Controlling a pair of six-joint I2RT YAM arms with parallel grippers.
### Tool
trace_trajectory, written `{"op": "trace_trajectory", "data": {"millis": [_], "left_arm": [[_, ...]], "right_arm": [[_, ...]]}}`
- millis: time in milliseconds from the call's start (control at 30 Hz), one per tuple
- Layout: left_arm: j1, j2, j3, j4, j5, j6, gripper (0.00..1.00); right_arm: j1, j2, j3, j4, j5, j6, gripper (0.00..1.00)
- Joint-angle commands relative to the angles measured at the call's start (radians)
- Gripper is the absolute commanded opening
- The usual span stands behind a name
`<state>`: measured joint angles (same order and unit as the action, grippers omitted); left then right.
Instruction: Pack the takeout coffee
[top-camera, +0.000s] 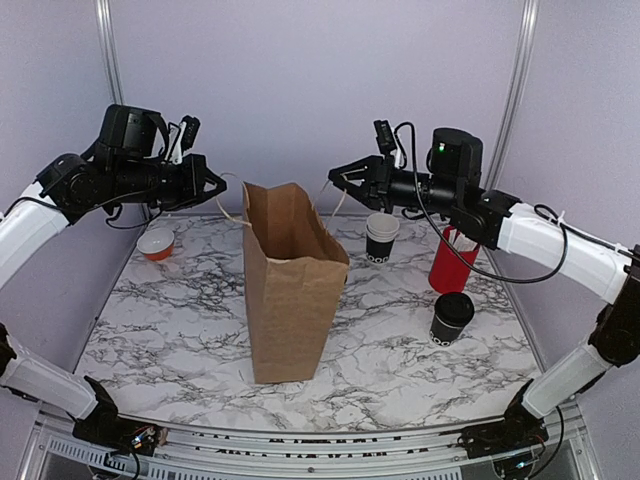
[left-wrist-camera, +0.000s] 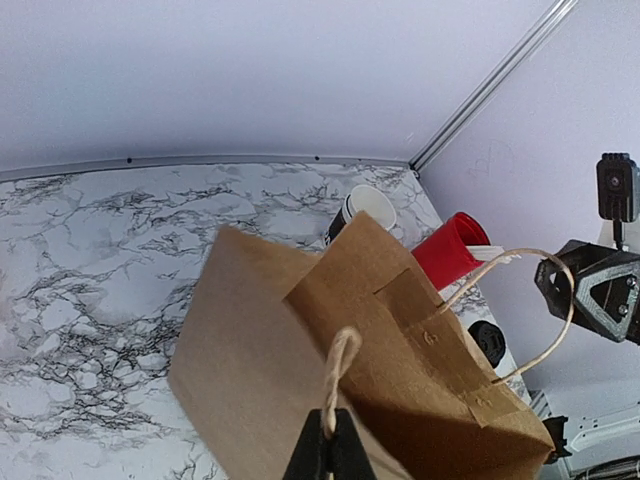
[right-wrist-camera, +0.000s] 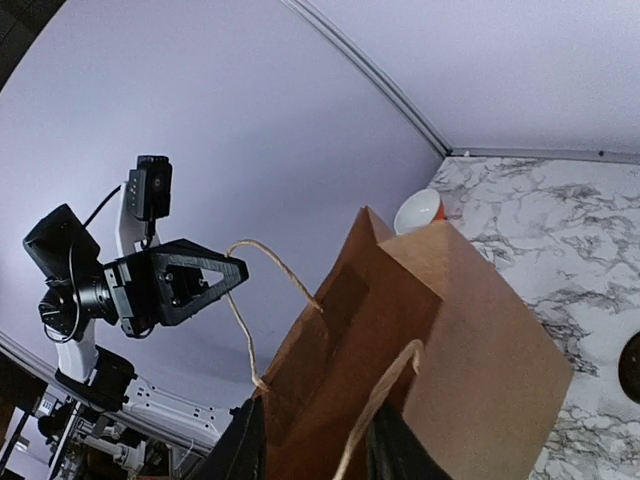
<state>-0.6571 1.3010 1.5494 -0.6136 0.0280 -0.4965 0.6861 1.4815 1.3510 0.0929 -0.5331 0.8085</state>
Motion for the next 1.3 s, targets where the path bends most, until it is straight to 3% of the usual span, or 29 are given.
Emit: {"op": "trace_trajectory", "data": {"millis": [0, 333, 400, 533, 700, 867, 933, 1000, 1100, 1267], "left_arm": [[0.04, -0.015, 0.026, -0.008, 0.132, 0.086, 0.0], [0.123, 0.001, 0.031, -0.015, 0.268, 0.15, 0.0], [0.145, 0.014, 0.037, -0.015, 0.336, 0.158, 0.0], [0.196, 0.032, 0.042, -0.004, 0.491, 0.158, 0.0], [0.254, 0.046, 0.028, 0.018, 0.756, 0.176, 0.0], [0.274, 0.019, -0.017, 0.031, 0.741, 0.168, 0.0], [0.285, 0.009, -0.025, 0.009, 0.64, 0.159, 0.08], [0.286, -0.02, -0.053, 0.001, 0.543, 0.141, 0.33], [0.286, -0.093, -0.111, 0.001, 0.42, 0.133, 0.57], [0.285, -0.224, -0.206, -0.026, 0.325, 0.139, 0.85]], "right_arm": [[0.022, -0.061, 0.016, -0.329, 0.198, -0.248, 0.39], [0.023, -0.152, 0.075, -0.684, 0.509, -0.417, 0.77], [0.021, -0.167, 0.077, -0.715, 0.544, -0.426, 0.88], [0.008, -0.184, 0.074, -0.768, 0.583, -0.439, 0.99], [-0.009, -0.198, 0.034, -0.813, 0.607, -0.451, 1.0], [-0.005, -0.177, 0.022, -0.766, 0.526, -0.485, 1.0], [0.013, -0.14, 0.052, -0.768, 0.538, -0.495, 0.98], [0.028, -0.094, 0.09, -0.779, 0.579, -0.504, 0.96], [0.039, -0.047, 0.121, -0.74, 0.609, -0.509, 0.94], [0.039, 0.024, 0.127, -0.603, 0.615, -0.521, 0.91]]}}
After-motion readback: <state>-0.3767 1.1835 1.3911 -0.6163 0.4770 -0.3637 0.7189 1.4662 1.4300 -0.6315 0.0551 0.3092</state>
